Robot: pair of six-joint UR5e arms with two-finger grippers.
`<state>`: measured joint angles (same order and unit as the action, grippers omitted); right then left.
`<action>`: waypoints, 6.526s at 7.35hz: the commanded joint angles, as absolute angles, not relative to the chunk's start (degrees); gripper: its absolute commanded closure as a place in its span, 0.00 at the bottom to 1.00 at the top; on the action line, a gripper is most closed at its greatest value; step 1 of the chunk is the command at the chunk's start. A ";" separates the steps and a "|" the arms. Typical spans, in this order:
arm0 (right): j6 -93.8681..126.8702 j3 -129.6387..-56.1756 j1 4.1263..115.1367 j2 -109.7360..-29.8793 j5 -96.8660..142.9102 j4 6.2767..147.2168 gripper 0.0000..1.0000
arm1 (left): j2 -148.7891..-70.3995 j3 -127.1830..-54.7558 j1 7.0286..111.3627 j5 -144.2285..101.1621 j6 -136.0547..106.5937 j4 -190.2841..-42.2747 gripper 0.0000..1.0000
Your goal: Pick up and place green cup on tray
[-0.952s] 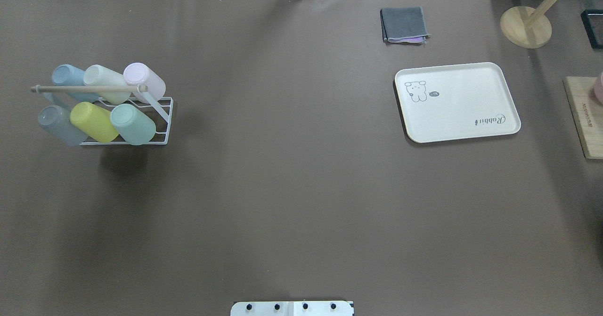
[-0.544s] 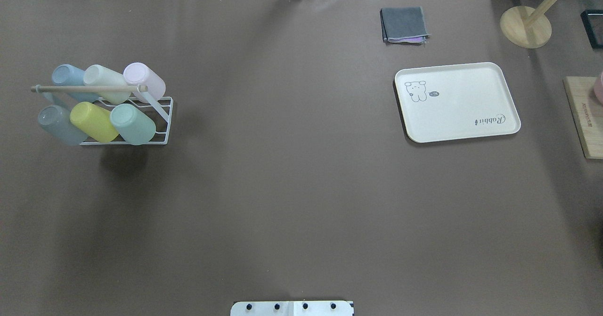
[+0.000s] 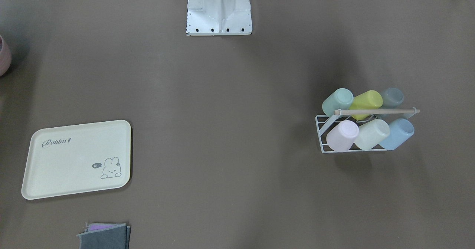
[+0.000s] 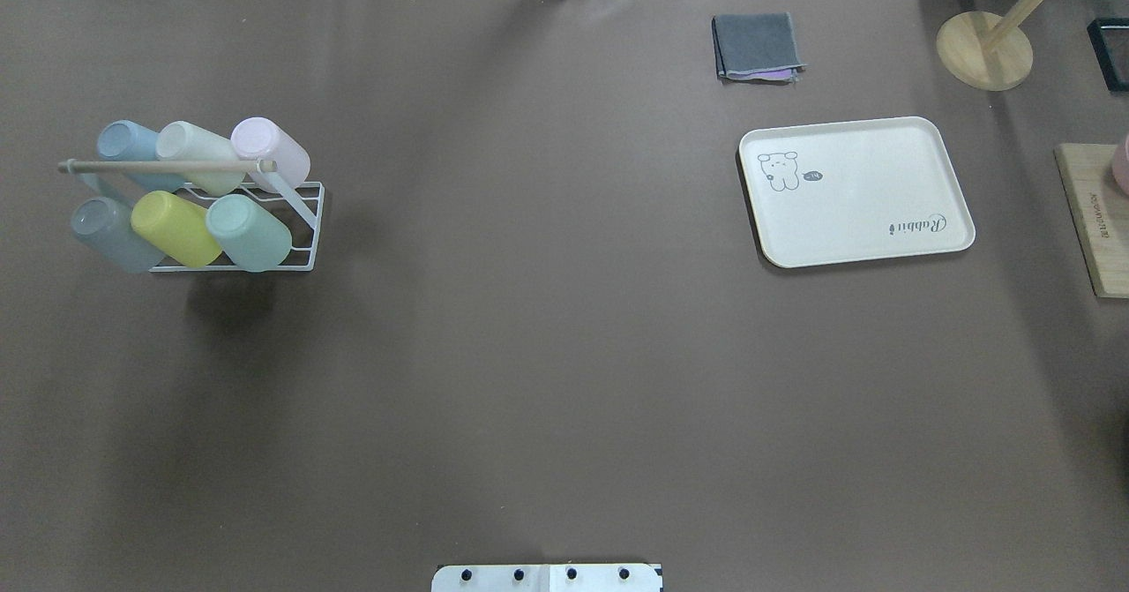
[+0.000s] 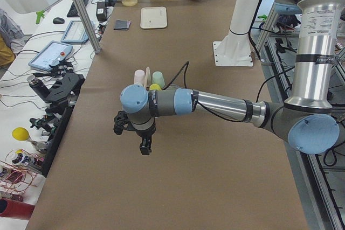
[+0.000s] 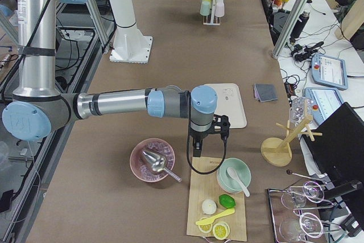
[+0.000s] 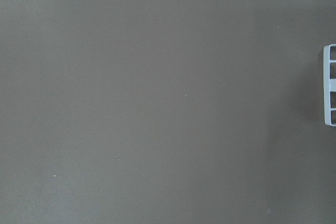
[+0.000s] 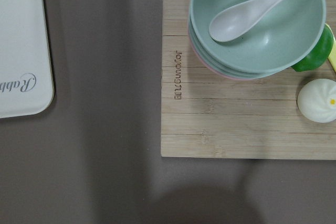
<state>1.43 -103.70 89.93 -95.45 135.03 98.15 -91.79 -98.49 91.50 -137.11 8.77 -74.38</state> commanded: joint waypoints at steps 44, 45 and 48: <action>30.41 -68.55 64.34 -72.86 130.34 58.36 0.55 | -130.95 -99.34 31.56 -76.21 46.32 -41.84 0.01; 30.50 -68.64 64.34 -72.86 130.34 58.27 0.58 | -131.39 -98.79 30.68 -73.24 46.49 -41.84 0.01; 30.50 -68.64 64.34 -72.86 130.34 58.18 0.69 | -131.75 -97.83 29.53 -68.30 45.88 -41.31 0.01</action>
